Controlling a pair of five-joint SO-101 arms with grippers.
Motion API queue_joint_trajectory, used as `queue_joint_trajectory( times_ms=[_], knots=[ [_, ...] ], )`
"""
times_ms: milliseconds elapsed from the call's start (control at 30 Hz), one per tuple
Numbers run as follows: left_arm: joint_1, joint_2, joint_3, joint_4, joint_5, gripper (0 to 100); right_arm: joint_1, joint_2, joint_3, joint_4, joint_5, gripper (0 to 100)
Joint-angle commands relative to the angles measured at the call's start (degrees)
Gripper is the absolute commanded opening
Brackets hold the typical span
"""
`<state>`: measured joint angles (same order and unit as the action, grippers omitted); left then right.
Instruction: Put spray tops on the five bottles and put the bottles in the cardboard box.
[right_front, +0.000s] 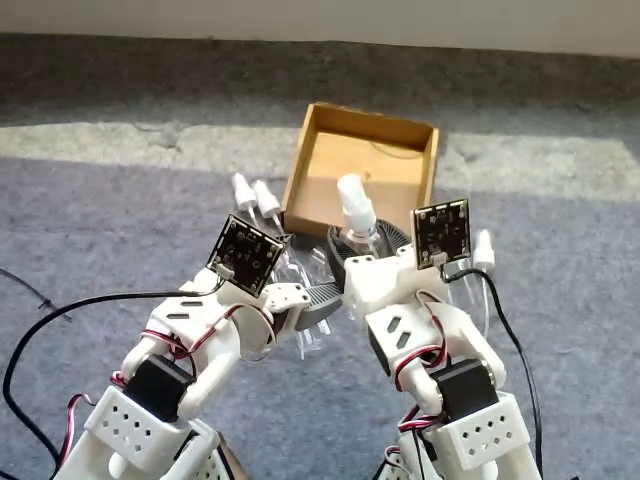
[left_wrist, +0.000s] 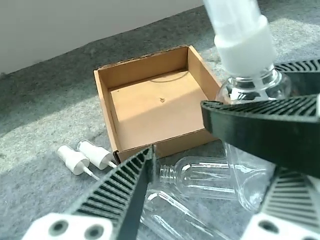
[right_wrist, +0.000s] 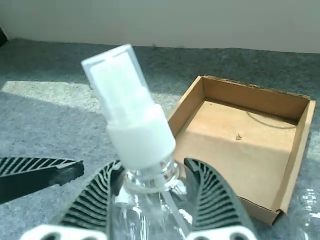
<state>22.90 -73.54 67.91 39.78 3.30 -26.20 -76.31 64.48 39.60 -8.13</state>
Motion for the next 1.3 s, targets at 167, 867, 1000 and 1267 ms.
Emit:
queue_joint_trajectory(
  times_ms=[167, 867, 1000, 1267],
  knots=[
    [1.27, 0.66, 1.36, -1.49, 0.0, 34, -0.75, -1.36, -4.62, 0.57, 0.53, 0.4],
    [5.58, 0.75, 1.8, -1.76, 0.0, 34, -1.01, -1.36, -5.67, -3.38, 0.09, 0.4],
    [5.58, 0.75, 1.63, -1.76, 0.0, 34, -2.86, -1.19, -6.81, -3.56, 0.44, 0.4],
    [5.49, 0.75, 1.89, -1.76, 0.0, 34, -4.09, 5.67, -9.89, -3.12, 0.18, 0.4]
  ],
)
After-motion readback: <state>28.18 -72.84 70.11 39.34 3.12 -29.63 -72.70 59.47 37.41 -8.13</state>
